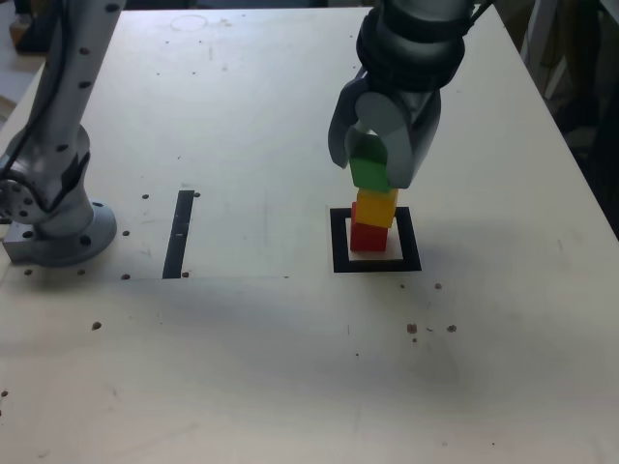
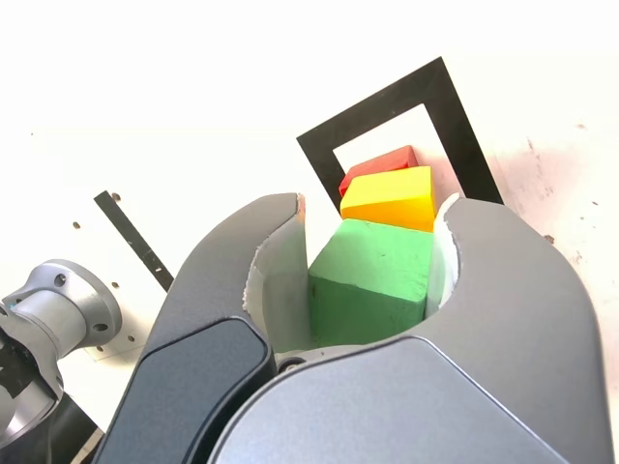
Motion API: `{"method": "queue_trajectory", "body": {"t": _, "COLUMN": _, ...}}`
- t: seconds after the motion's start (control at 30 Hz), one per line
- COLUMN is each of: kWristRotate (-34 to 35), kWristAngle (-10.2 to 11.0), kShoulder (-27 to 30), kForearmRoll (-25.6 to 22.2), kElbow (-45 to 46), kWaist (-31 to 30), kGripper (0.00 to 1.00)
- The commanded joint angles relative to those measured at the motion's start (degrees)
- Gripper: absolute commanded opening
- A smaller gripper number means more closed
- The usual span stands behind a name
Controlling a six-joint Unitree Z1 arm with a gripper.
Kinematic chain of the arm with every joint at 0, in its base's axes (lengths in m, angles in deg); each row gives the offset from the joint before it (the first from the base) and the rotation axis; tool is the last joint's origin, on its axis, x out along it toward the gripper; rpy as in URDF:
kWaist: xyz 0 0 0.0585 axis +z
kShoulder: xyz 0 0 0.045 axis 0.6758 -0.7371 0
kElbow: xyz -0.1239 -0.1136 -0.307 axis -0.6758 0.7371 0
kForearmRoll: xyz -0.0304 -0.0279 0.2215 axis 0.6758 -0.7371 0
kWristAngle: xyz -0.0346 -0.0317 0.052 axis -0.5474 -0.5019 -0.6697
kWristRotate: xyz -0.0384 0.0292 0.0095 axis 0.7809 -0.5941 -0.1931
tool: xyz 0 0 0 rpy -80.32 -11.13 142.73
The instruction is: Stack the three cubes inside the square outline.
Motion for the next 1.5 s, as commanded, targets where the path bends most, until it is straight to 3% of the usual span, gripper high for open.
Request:
{"method": "queue_trajectory", "body": {"t": 0.0, "kWristRotate": 0.0, "kWristAngle": 0.1, "kShoulder": -0.5, "kForearmRoll": -0.6, "kElbow": 0.3, "kWaist": 0.3, "kGripper": 0.41}}
{"method": "queue_trajectory", "body": {"t": 0.17, "kWristRotate": -0.3, "kWristAngle": 0.0, "kShoulder": -0.8, "kForearmRoll": -0.4, "kElbow": 0.5, "kWaist": 0.6, "kGripper": 0.84}}
{"method": "queue_trajectory", "body": {"t": 0.27, "kWristRotate": -0.5, "kWristAngle": 0.1, "kShoulder": -0.7, "kForearmRoll": -0.3, "kElbow": 0.6, "kWaist": 0.7, "kGripper": 0.99}}
{"method": "queue_trajectory", "body": {"t": 0.7, "kWristRotate": -0.2, "kWristAngle": 0.7, "kShoulder": 2.5, "kForearmRoll": -0.6, "kElbow": 1.6, "kWaist": 1.2, "kGripper": 1.0}}
{"method": "queue_trajectory", "body": {"t": 1.17, "kWristRotate": 6.5, "kWristAngle": 0.7, "kShoulder": 18.4, "kForearmRoll": -0.5, "kElbow": 17.1, "kWaist": 1.2, "kGripper": 1.0}}
{"method": "queue_trajectory", "body": {"t": 1.47, "kWristRotate": 14.1, "kWristAngle": 0.1, "kShoulder": 28.3, "kForearmRoll": 1.1, "kElbow": 32.2, "kWaist": 0.9, "kGripper": 1.0}}
